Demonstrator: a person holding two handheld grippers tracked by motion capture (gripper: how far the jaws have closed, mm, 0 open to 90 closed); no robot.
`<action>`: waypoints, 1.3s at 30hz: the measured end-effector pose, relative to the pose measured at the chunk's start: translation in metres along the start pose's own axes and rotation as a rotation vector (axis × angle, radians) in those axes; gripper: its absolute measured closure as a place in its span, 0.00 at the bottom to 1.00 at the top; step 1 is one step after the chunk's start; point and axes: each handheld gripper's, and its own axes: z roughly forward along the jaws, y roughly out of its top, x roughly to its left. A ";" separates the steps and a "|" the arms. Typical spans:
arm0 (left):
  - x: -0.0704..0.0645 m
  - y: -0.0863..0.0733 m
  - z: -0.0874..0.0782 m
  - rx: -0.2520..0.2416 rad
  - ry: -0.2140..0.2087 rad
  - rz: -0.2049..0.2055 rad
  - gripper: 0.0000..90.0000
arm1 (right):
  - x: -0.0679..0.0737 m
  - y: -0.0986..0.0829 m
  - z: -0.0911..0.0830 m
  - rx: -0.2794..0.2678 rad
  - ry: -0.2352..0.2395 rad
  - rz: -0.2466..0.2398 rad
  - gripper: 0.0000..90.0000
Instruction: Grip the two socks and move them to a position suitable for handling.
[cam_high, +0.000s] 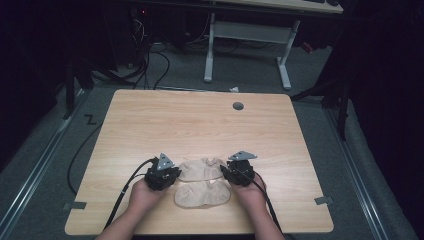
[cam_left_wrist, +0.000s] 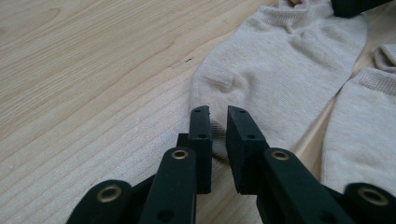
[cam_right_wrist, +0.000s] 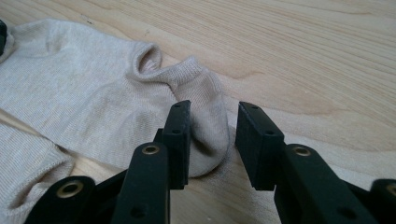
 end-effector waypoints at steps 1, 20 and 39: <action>0.000 0.000 0.000 0.001 0.002 0.001 0.88 | 0.000 0.000 0.000 0.000 0.000 0.000 0.74; 0.011 0.002 0.004 -0.014 0.007 -0.133 0.69 | 0.006 0.000 0.000 -0.001 0.012 -0.046 0.93; 0.000 0.010 -0.005 -0.101 0.011 -0.096 0.97 | 0.007 0.003 -0.012 -0.061 -0.005 -0.078 0.95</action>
